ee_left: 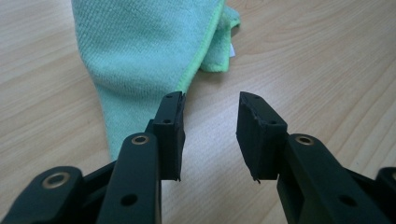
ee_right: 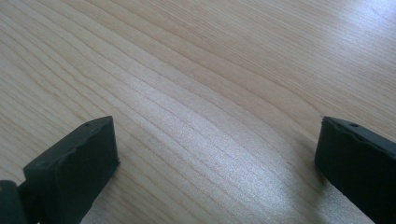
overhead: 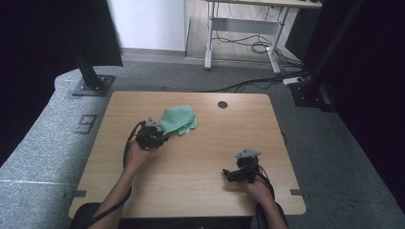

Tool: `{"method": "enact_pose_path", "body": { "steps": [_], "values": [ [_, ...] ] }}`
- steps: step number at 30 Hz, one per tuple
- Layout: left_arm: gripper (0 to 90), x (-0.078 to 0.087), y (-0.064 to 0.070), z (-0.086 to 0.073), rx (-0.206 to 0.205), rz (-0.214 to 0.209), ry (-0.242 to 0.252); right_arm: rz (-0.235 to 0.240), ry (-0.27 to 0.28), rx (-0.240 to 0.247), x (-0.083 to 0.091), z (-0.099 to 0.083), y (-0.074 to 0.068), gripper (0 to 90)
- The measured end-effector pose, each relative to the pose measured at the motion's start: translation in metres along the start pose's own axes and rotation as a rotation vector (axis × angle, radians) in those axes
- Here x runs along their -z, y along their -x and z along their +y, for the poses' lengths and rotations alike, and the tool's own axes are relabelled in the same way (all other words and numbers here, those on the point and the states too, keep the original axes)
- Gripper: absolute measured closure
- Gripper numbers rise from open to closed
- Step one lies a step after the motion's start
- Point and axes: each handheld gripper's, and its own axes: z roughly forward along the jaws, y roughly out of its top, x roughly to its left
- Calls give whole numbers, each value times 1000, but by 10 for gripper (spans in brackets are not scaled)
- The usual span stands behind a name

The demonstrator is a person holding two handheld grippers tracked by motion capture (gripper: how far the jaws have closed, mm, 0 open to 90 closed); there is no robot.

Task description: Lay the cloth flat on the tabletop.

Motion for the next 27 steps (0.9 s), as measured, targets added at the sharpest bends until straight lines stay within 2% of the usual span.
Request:
{"method": "enact_pose_path", "body": {
  "steps": [6,17,22,23,27],
  "values": [
    [647,-4,0,7,-7,2,2,0,0,0,0,0,0,0],
    [692,-21,3,28,-45,12,-12,0,2,3,0,0,0,0],
    [665,-27,3,34,-50,20,-16,0,1,2,0,0,0,0],
    [647,-31,3,35,-60,32,-23,0,1,2,0,0,0,0],
    [624,-40,1,37,-58,39,-42,0,1,2,0,0,0,0]
  ]
}}
